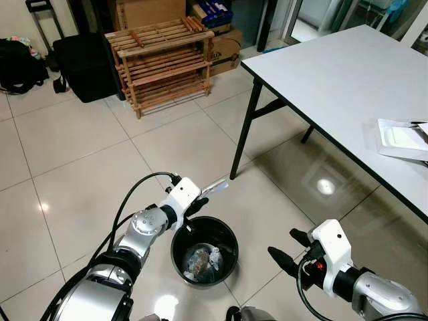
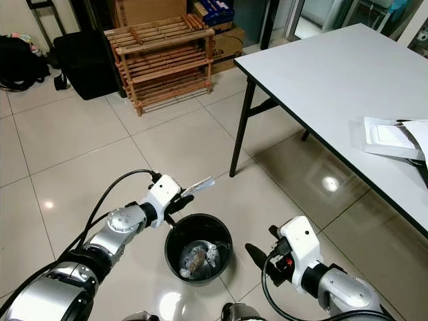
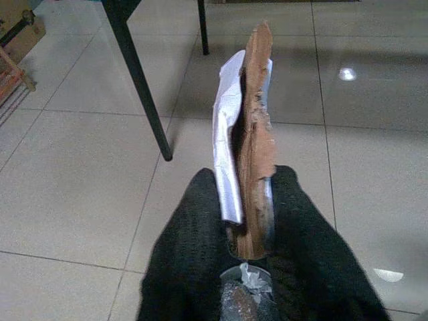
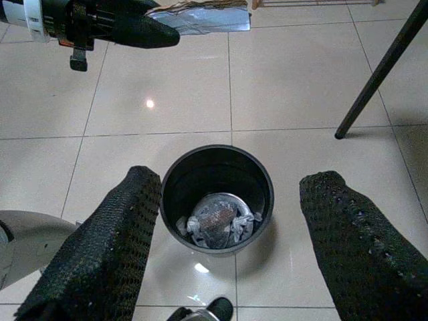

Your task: Picking trash to rubbish bin

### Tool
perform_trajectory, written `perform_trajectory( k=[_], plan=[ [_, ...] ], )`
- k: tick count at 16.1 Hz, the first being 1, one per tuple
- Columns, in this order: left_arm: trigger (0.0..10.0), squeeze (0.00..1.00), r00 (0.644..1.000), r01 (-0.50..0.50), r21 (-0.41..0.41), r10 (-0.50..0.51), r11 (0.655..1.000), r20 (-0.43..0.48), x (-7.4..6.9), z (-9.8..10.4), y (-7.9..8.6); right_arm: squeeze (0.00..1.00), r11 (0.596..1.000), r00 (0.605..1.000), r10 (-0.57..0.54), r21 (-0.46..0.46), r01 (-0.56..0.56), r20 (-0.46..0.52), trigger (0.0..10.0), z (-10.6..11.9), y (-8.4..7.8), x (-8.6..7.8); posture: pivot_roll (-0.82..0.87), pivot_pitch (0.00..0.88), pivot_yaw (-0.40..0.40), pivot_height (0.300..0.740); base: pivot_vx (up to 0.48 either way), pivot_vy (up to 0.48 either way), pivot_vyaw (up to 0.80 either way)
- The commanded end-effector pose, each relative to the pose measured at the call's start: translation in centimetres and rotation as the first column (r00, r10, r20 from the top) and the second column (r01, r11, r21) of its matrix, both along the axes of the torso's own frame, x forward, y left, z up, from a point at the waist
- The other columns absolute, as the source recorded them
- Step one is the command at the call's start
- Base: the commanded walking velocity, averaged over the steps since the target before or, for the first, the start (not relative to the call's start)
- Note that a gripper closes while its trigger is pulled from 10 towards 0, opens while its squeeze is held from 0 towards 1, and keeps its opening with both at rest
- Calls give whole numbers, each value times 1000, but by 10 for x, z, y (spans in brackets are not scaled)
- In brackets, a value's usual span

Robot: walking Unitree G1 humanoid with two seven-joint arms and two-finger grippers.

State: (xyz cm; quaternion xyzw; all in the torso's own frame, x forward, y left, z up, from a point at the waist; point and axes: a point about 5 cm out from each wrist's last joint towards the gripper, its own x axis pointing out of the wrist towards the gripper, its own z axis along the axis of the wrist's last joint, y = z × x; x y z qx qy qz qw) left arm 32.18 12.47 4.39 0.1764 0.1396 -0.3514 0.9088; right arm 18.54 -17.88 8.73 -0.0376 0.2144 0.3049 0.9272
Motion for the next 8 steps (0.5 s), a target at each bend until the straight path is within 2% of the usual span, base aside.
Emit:
perform_trajectory(
  k=[1, 8],
  plan=[
    [10000, 1000, 1000, 21, -9, -21, 1000, -4, 0, 1, -3, 0, 1000, 1000, 6, -11, -6, 5, 10000, 4, 0, -1, -166, 149, -58, 740, 0, 0, 0],
    [10000, 1000, 998, 67, -22, -67, 998, -21, 2, 3, -9, 0, 1000, 1000, 11, -17, -11, -2, 10000, 3, 2, 0, -170, 149, -56, 740, 0, 0, 0]
  ],
)
